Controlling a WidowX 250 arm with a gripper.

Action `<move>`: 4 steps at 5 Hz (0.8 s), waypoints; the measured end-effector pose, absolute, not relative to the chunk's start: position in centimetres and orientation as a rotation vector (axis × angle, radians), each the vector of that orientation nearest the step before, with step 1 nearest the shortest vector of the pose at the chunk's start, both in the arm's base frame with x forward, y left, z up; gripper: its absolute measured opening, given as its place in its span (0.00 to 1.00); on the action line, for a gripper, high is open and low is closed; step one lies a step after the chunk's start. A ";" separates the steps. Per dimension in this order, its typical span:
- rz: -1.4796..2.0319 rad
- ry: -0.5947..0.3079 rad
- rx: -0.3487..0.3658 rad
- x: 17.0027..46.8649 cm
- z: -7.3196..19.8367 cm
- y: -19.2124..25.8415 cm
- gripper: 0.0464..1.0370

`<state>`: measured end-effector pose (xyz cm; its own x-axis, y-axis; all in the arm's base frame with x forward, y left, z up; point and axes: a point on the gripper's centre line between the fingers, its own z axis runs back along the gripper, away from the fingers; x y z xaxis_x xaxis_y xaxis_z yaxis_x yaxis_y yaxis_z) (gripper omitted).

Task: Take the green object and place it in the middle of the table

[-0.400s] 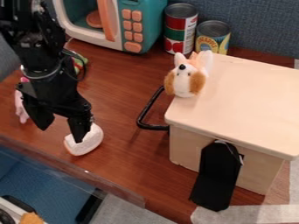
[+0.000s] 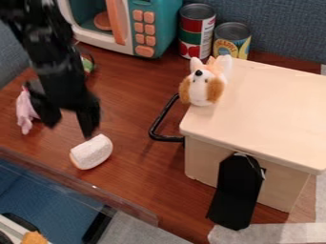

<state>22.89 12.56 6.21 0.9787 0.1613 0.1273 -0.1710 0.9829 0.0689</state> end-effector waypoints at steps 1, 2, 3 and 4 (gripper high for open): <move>0.219 -0.158 0.113 26.9 6.4 16.1 0.96; 0.284 -0.209 0.153 30.5 6.2 18.9 0.96; 0.330 -0.243 0.201 33.1 5.8 21.2 0.96; 0.400 -0.316 0.218 34.8 6.3 23.2 0.96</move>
